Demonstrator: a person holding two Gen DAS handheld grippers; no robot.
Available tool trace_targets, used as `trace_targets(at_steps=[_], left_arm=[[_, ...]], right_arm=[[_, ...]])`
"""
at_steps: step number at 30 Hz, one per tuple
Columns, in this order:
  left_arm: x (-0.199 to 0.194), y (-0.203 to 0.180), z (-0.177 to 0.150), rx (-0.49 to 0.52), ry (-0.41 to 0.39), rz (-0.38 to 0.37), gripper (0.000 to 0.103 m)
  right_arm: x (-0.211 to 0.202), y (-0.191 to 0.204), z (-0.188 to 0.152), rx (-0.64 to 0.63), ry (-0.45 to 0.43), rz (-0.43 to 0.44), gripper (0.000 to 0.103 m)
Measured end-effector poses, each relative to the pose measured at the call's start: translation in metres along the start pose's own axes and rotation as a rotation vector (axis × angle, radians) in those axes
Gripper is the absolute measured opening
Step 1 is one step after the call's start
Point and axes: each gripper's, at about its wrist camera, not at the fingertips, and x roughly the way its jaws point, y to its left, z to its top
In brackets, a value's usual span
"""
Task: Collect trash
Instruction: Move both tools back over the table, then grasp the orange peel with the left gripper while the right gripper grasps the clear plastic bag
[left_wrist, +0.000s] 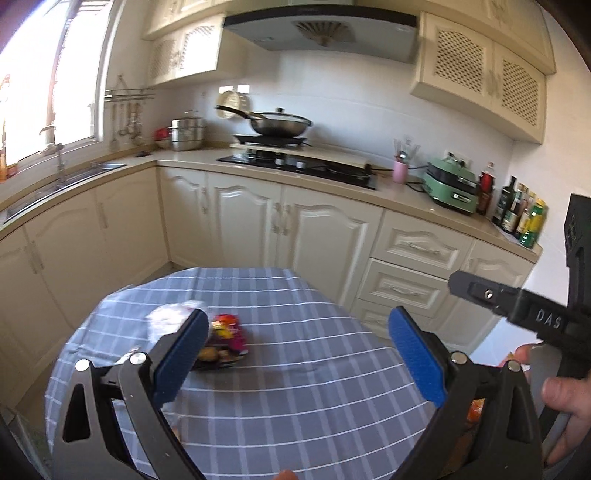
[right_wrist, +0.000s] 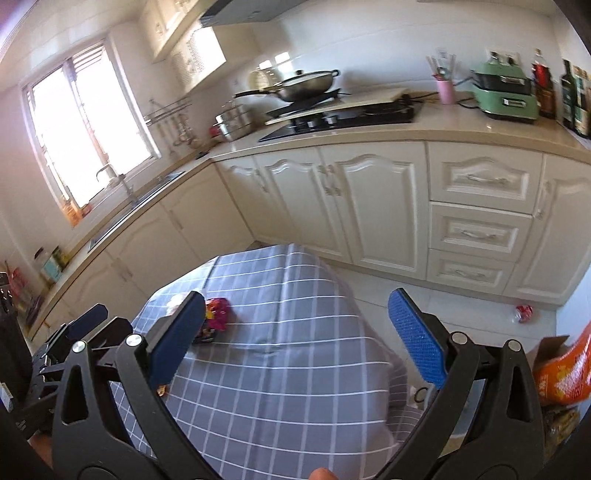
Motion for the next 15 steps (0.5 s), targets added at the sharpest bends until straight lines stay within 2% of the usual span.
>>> trace_targets(at_steps=[8,15], left_arm=[[-0.021,0.057,-0.032,-0.016,0.01,0.096,0.096],[-0.014,0.114,-0.086,-0.07,0.126,0.182,0.096]], right_arm=[[0.019,0.041,-0.01,-0.065,0.052,0.052,0.097],[0.055,0.076,-0.037,-0.122,0.157,0.103,0.097]])
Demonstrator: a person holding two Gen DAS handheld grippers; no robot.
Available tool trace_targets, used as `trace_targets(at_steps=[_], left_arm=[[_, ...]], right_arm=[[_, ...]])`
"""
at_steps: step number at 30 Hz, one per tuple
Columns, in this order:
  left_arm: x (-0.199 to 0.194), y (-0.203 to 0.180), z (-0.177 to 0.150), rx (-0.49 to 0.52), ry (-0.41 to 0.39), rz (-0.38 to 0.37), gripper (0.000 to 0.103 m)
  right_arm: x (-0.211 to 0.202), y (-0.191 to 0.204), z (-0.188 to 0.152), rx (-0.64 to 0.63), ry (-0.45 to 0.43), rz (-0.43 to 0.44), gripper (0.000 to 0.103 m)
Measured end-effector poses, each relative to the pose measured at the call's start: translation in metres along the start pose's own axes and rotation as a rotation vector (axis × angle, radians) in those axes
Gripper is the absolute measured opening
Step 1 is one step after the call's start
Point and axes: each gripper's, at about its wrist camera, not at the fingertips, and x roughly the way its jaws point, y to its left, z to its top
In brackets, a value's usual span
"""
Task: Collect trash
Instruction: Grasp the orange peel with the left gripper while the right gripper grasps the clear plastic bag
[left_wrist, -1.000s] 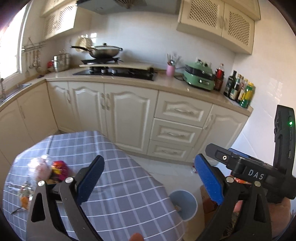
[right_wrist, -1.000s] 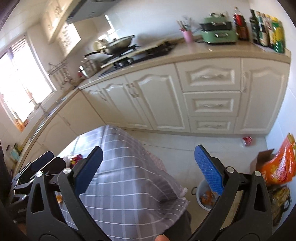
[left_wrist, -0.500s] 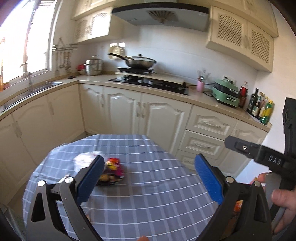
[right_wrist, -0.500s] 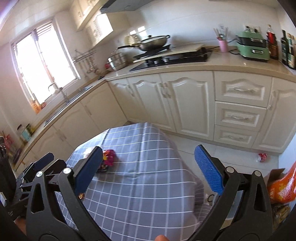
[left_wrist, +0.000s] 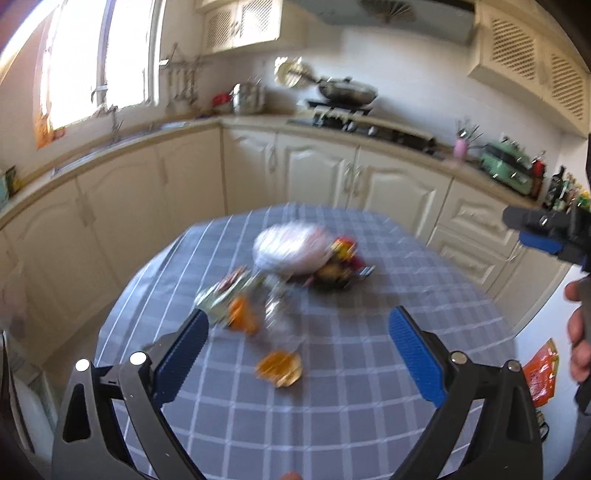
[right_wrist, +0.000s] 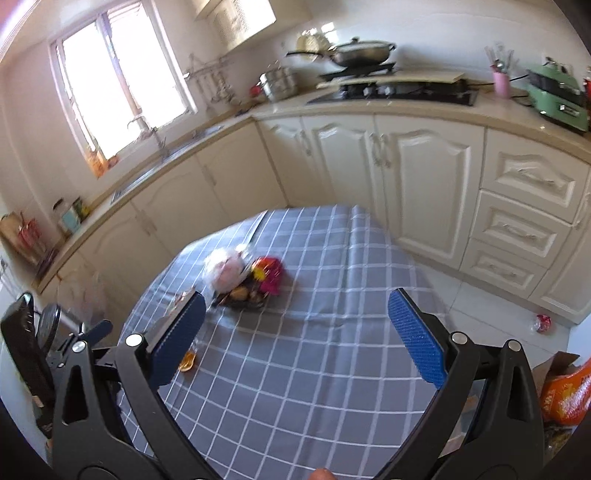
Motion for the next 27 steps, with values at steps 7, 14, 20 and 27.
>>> trace_targets(at_steps=[7,14,20,27], left_arm=[[0.042,0.023,-0.036,-0.004,0.118,0.004,0.096],[0.076,0.022,-0.039,0.01,0.165,-0.016,0.086],[0.087,0.024,-0.04,-0.013,0.206,-0.11,0.038],[0.075,0.044,-0.046,-0.052,0.19,-0.082,0.038]], right_arm=[[0.047,0.036,-0.021,-0.064,0.12,0.053,0.097],[0.089,0.061,-0.035,-0.092,0.217,0.104,0.097],[0.131,0.086,-0.033,-0.095,0.295,0.184,0.086],[0.192,0.111,-0.033,-0.045,0.405,0.256,0.051]])
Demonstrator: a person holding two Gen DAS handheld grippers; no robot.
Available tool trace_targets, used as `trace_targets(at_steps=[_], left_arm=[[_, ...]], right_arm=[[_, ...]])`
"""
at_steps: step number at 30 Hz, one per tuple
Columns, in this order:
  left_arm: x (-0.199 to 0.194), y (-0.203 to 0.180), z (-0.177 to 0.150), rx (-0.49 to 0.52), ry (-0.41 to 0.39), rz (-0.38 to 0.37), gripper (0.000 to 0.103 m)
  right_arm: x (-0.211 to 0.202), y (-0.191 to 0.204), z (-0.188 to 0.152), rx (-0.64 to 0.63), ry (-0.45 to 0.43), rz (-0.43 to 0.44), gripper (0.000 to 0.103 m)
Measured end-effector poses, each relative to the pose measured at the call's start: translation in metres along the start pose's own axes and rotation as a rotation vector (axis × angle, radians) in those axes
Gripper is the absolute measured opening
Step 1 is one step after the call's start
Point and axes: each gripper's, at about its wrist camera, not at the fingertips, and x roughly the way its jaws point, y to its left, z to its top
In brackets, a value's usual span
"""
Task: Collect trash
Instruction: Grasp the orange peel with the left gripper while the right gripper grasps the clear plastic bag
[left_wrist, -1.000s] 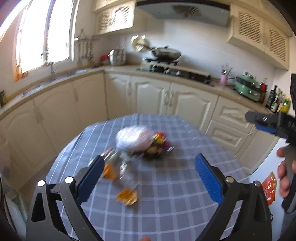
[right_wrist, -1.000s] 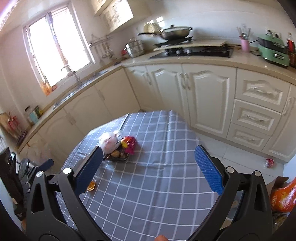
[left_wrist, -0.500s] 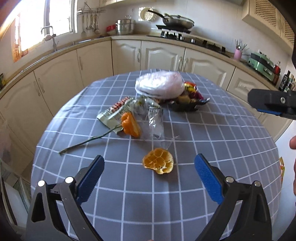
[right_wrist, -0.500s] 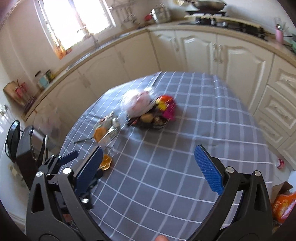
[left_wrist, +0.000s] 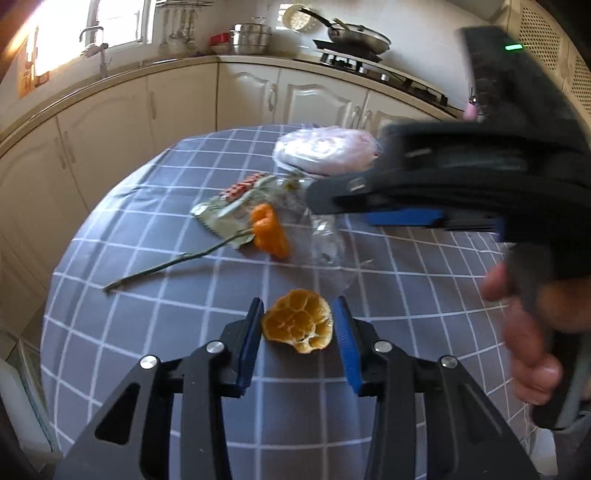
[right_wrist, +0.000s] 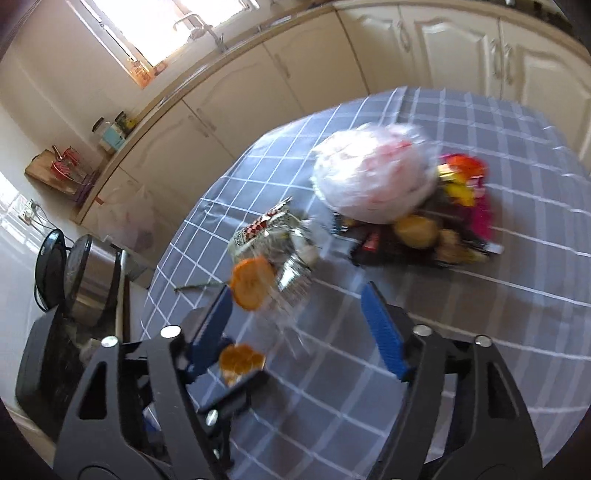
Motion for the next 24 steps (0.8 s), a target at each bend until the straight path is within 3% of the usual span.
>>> trace_targets(at_steps=[2,3,8,14,24], left_arm=[[-0.003,0.003,-0.001,-0.005,-0.005,0.007,0.038],[-0.006,0.004,-0.002,-0.01,-0.008,0.011,0.038],[-0.013,0.006,-0.002,-0.024,-0.03,0.017,0.038],[-0.026,-0.009,0.006,-0.016,-0.07,0.006,0.038],[-0.05,-0.088,0.035,0.073,-0.145,-0.069,0.038]], right_arm=[[0.011,-0.002,0.0,0.009,0.02,-0.009,0.029],[0.011,-0.003,-0.002,0.007,0.014,-0.001,0.027],[-0.013,-0.01,-0.016,0.001,-0.015,0.033,0.025],[-0.07,-0.035,-0.03,0.048,-0.101,0.108,0.025],[-0.183,-0.101,-0.054,0.149,-0.323,0.113,0.025]])
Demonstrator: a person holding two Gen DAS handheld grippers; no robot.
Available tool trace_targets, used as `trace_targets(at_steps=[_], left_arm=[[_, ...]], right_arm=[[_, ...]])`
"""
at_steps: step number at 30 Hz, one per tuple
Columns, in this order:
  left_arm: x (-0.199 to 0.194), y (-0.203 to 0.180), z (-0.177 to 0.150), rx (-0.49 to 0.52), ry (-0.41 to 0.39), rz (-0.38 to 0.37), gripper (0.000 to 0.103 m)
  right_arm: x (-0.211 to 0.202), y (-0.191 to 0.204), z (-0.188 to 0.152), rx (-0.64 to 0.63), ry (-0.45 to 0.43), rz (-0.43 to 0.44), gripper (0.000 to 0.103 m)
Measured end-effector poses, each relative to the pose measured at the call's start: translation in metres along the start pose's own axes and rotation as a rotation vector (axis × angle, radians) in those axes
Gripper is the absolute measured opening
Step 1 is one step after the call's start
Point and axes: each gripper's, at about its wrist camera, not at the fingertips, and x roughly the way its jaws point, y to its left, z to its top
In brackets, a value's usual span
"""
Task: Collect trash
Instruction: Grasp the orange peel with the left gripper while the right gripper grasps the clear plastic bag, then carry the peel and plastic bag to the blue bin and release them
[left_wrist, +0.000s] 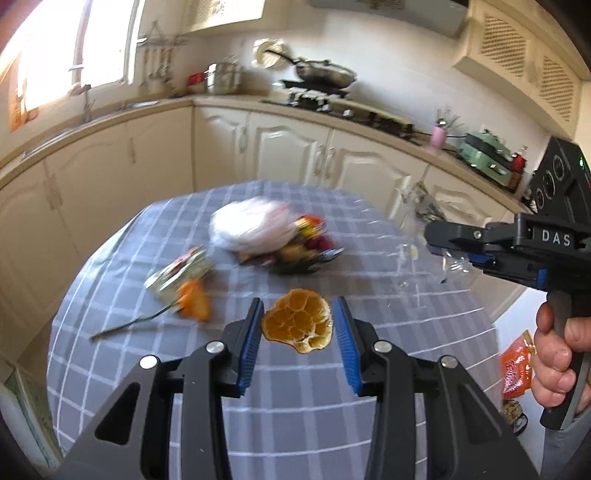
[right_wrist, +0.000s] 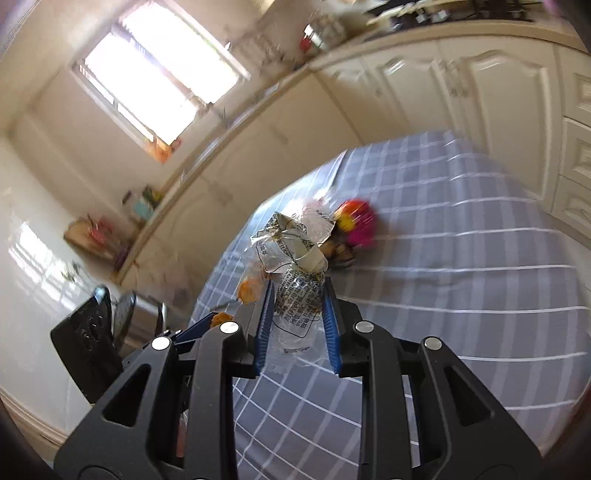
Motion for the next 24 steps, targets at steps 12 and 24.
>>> trace_targets(at_steps=[12,24], left_arm=[[0.035,-0.166,0.034,0.209,0.002,-0.243,0.038],[0.107,-0.34,0.014,0.36,0.144,-0.479,0.038]], right_arm=[[-0.178,-0.139,-0.013,0.232,-0.302,-0.205,0.025],[-0.271,-0.286,-0.075,0.514,-0.387,-0.45,0.025]])
